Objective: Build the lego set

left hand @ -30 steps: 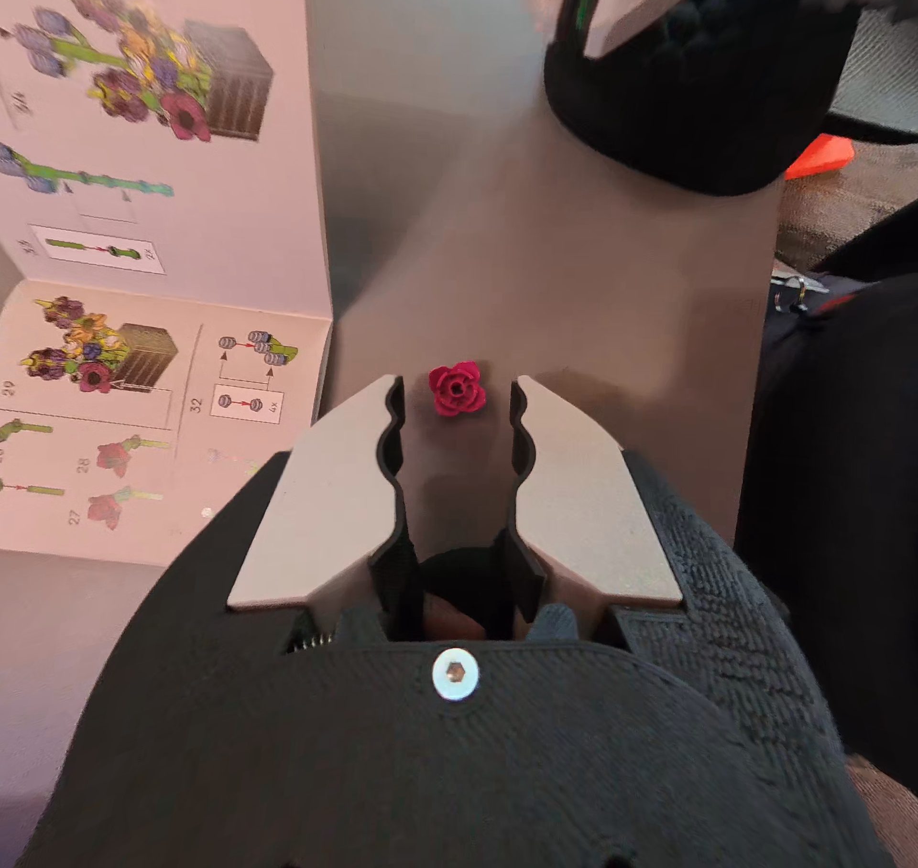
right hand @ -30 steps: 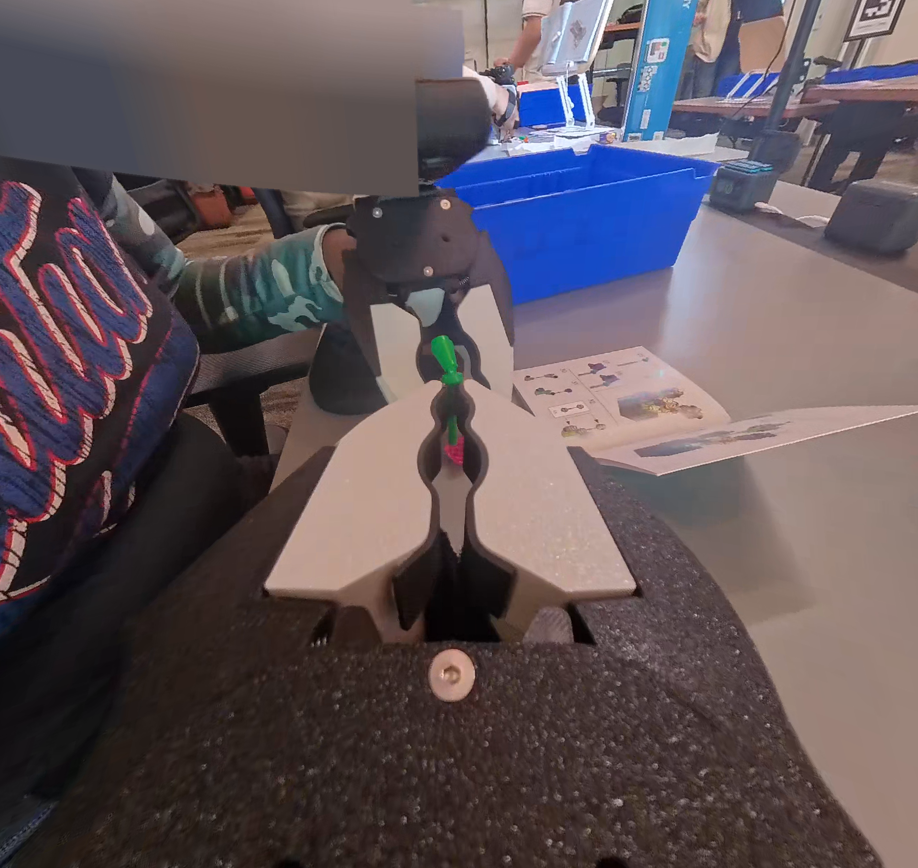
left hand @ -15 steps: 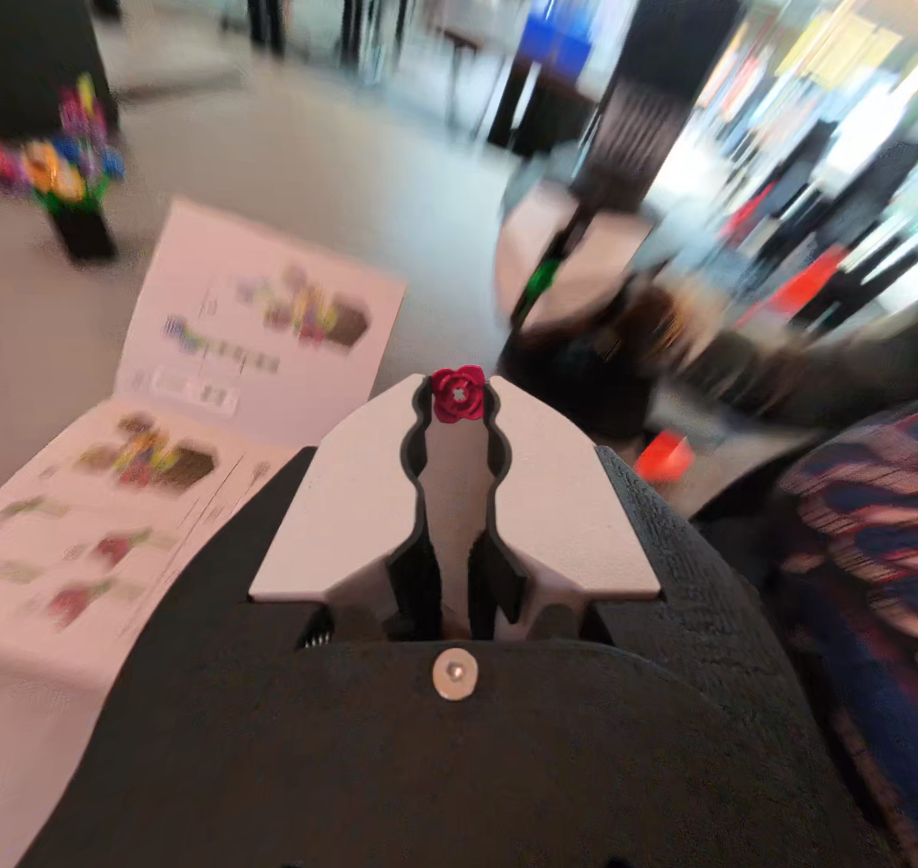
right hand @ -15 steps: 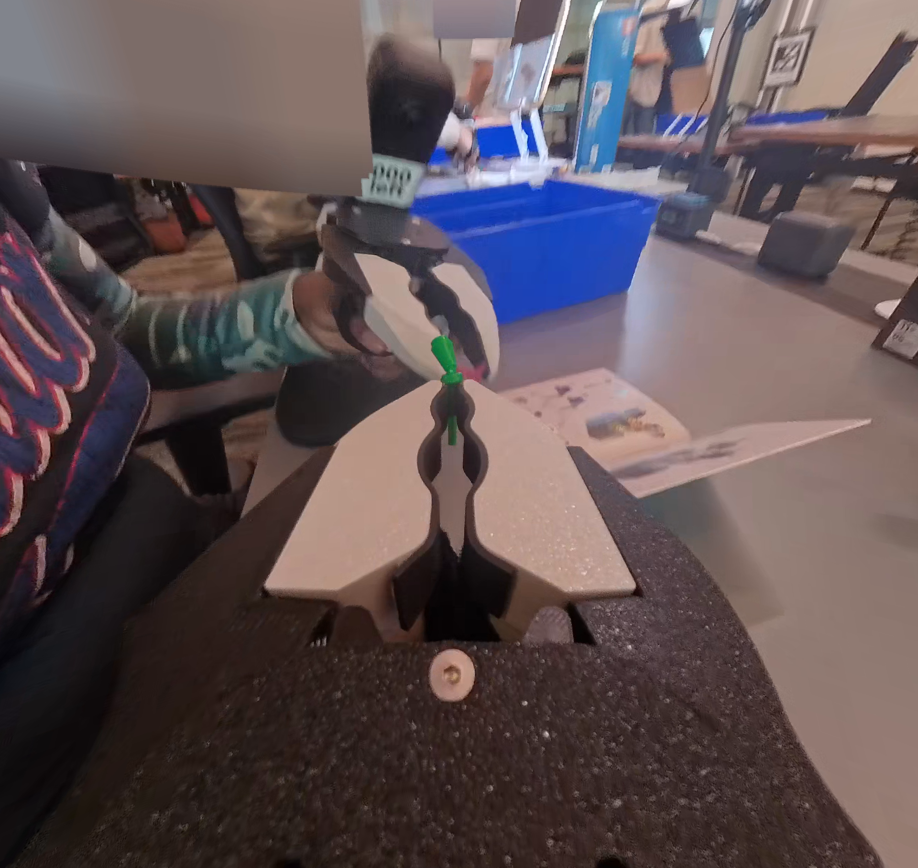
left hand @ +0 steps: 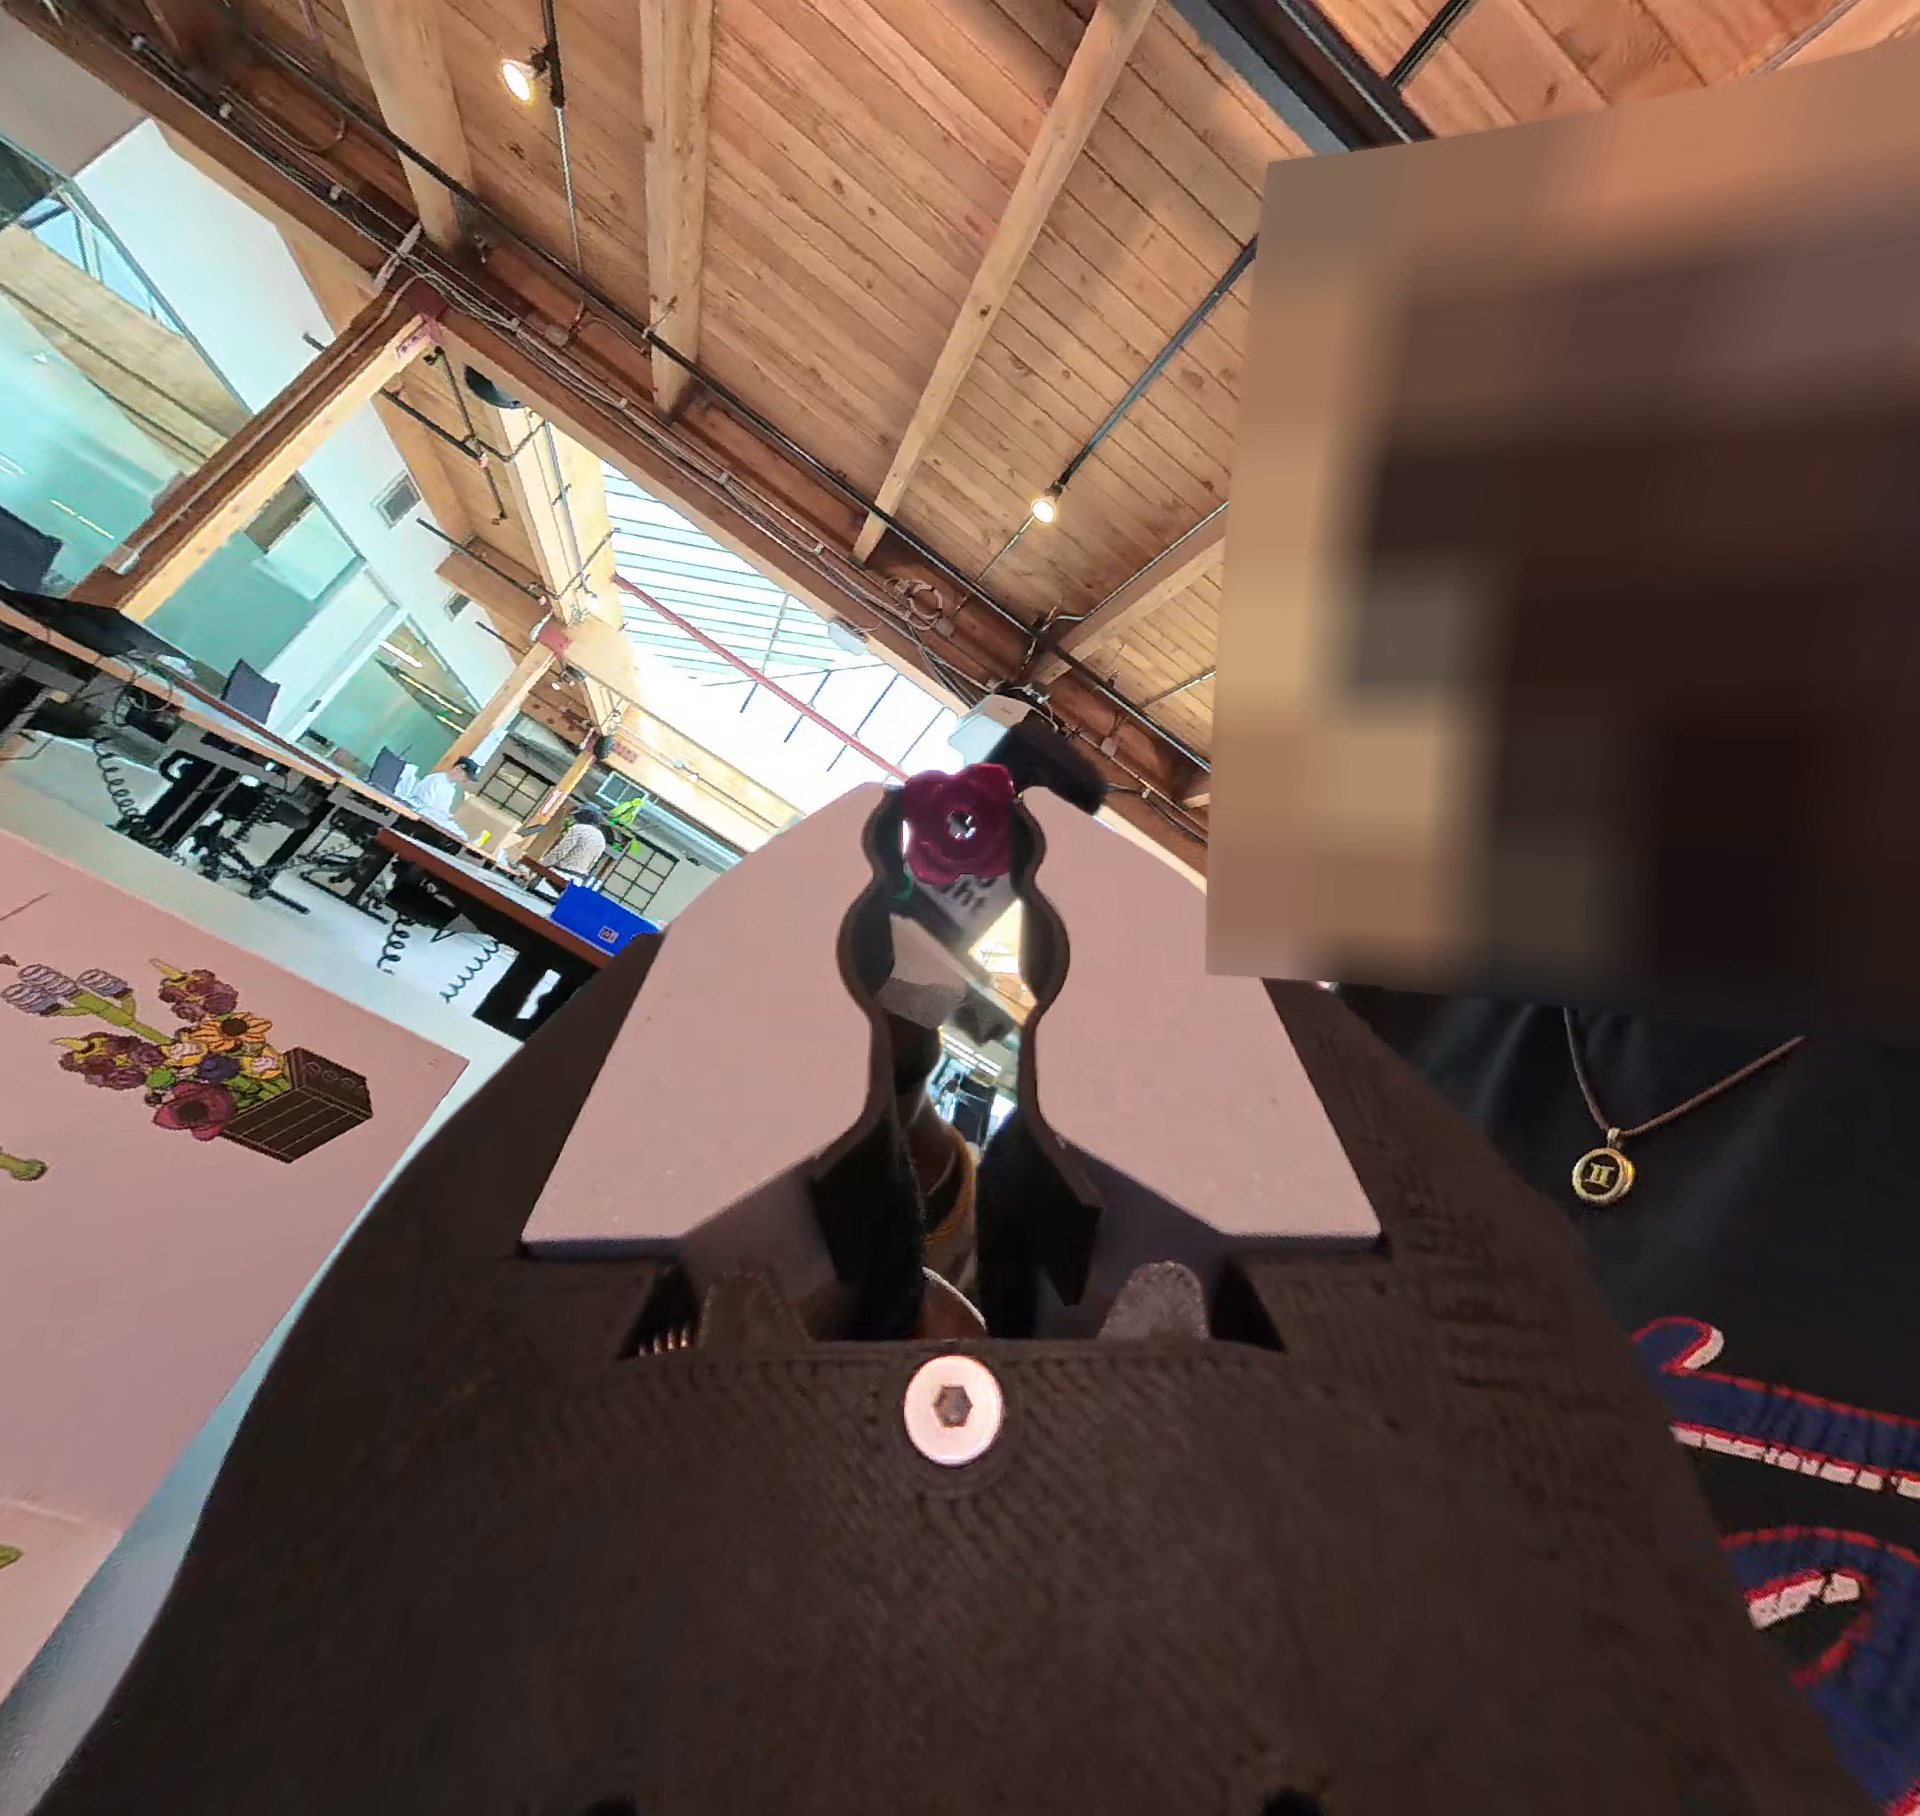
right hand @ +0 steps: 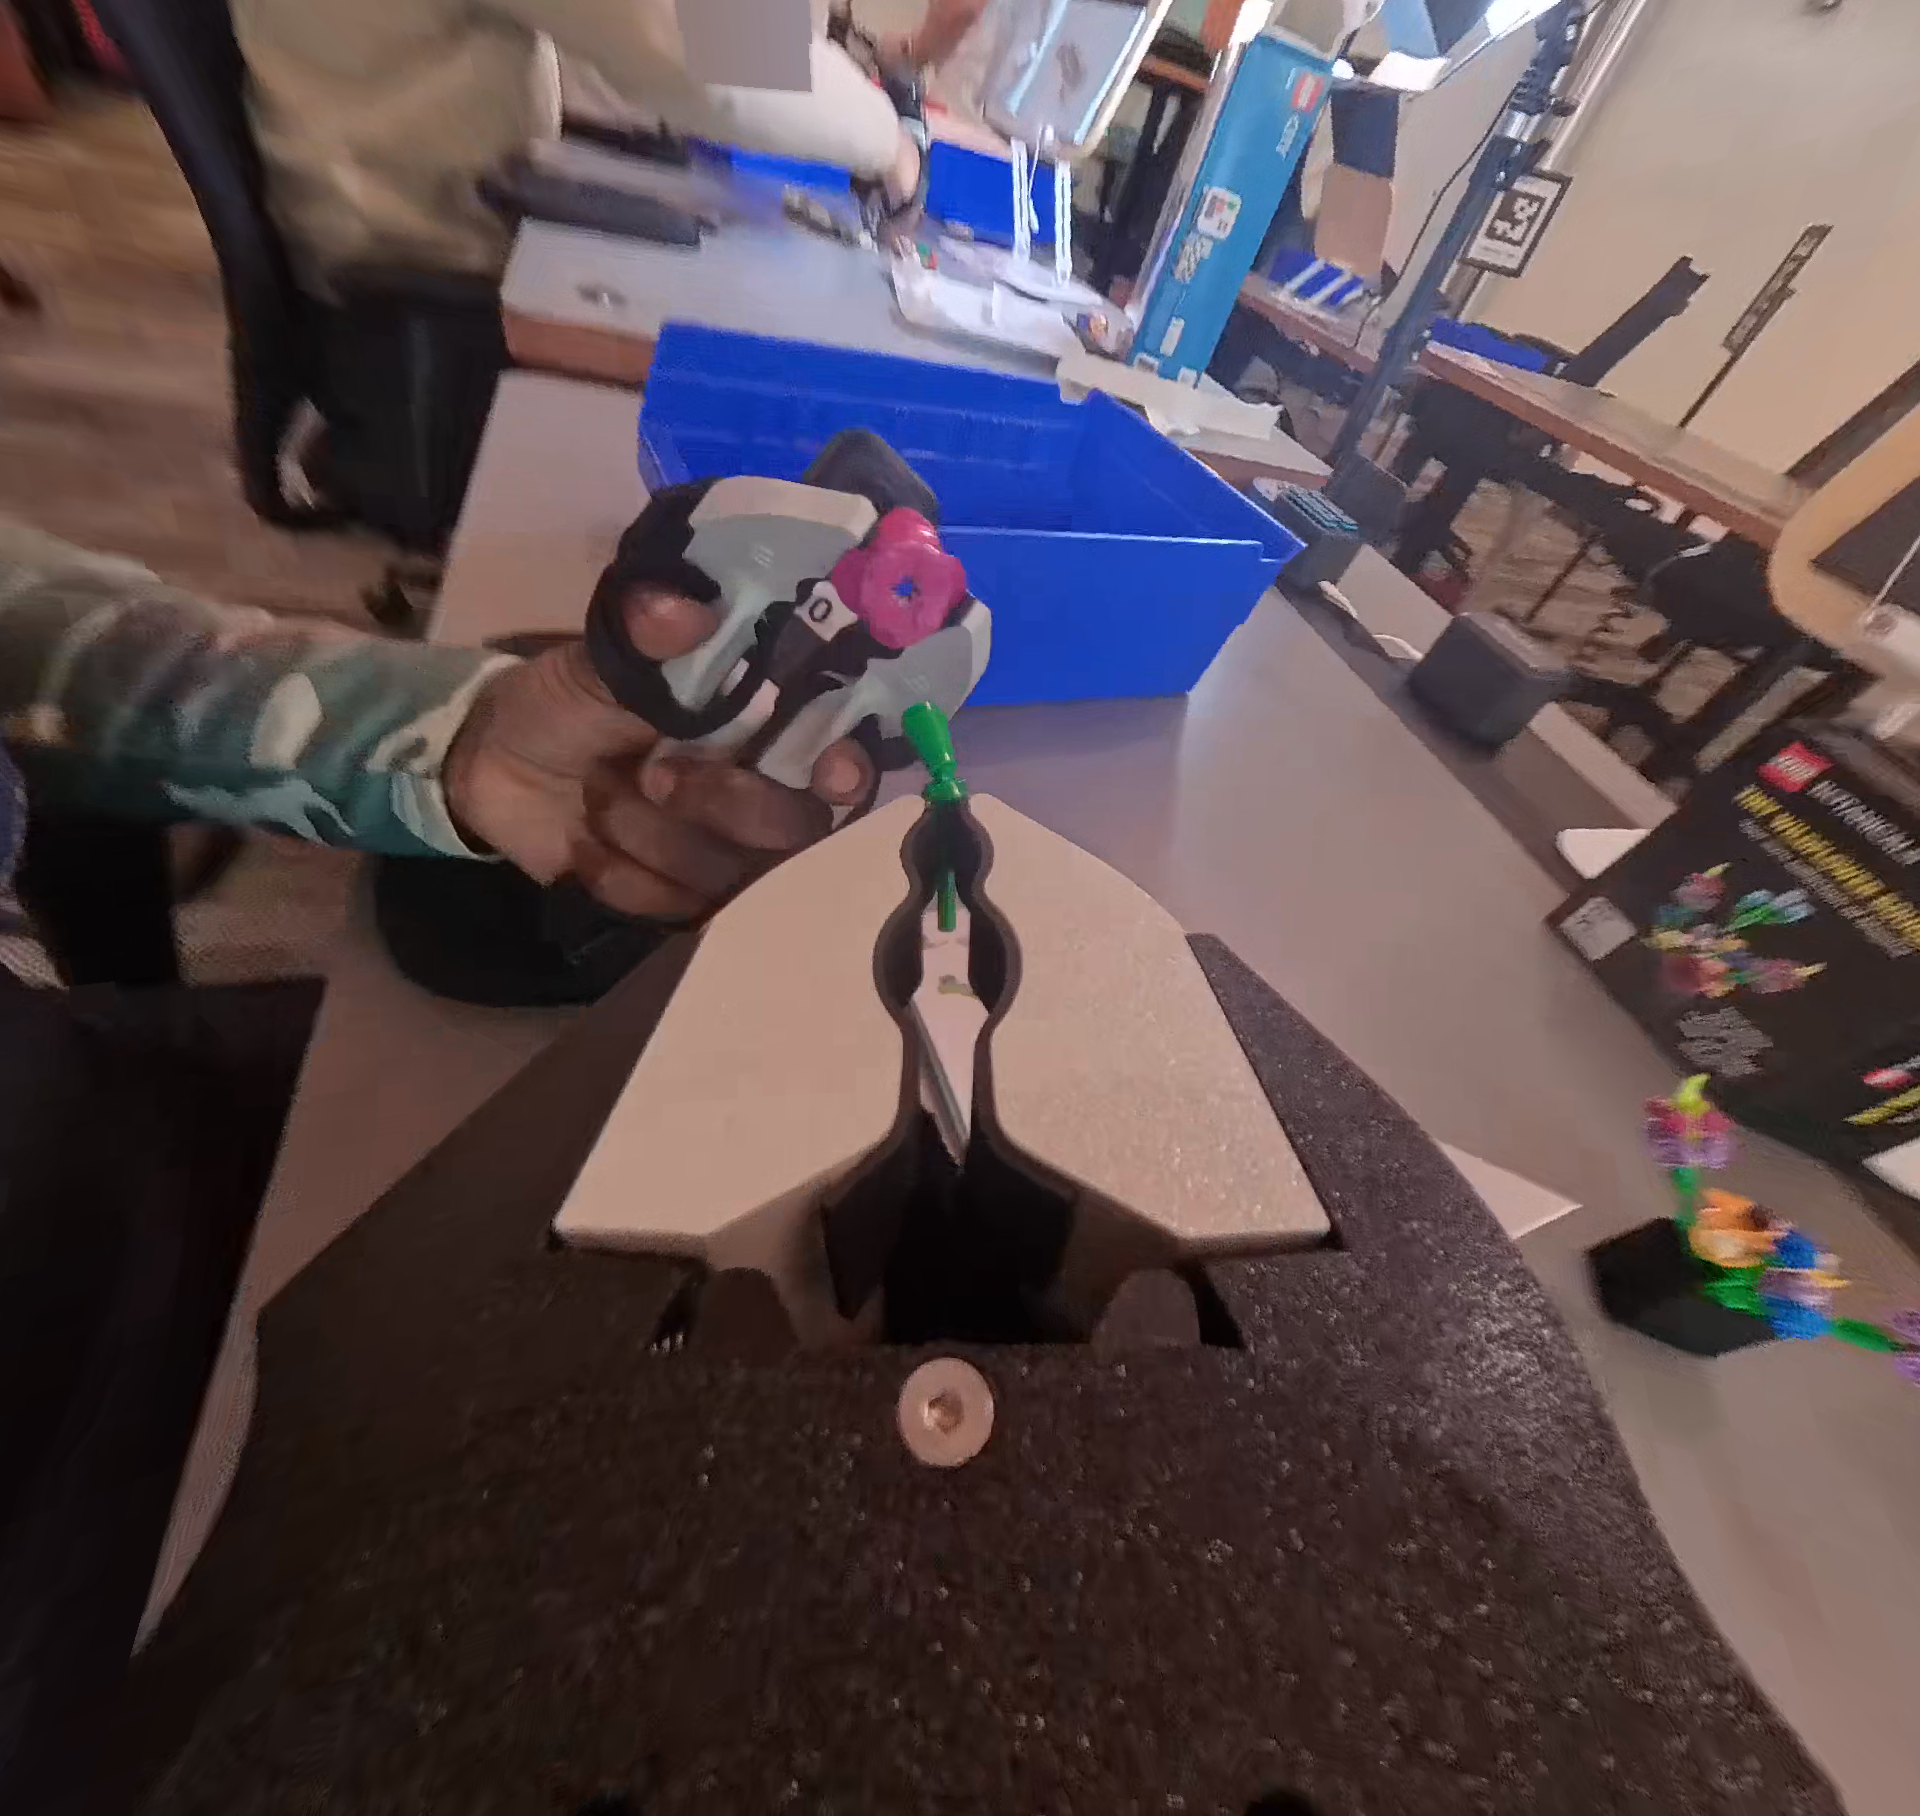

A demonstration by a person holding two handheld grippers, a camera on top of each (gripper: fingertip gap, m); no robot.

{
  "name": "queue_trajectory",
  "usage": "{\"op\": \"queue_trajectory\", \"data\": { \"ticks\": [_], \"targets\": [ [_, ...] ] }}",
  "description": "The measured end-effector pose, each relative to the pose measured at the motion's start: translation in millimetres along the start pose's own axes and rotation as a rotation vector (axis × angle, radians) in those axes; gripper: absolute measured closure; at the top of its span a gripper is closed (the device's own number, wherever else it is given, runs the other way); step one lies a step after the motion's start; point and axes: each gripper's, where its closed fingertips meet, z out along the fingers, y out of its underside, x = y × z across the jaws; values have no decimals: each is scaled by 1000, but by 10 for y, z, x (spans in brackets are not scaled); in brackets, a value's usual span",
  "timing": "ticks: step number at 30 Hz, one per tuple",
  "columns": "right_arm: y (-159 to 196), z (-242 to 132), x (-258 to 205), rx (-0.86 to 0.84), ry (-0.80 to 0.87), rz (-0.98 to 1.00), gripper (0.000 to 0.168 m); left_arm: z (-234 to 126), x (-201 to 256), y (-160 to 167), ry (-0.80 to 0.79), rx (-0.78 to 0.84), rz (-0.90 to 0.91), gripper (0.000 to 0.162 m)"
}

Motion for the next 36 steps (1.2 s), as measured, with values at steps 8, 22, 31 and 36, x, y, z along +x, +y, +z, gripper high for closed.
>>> {"op": "queue_trajectory", "data": {
  "ticks": [8, 22, 31, 36],
  "targets": [
    [-128, 52, -34, -100, 82, -163, 166, -26, -16, 44, -36, -25, 56, 143],
    [-57, 83, 22, -196, 174, -241, 166, -37, -69, 82, -88, -56, 101, 143],
    [68, 48, 50, -326, 230, -320, 166, -54, -155, 159, -193, -136, 200, 143],
    [46, 101, 69, -275, 291, -181, 165, -64, -161, 85, -210, -56, 181, 143]
  ]
}}
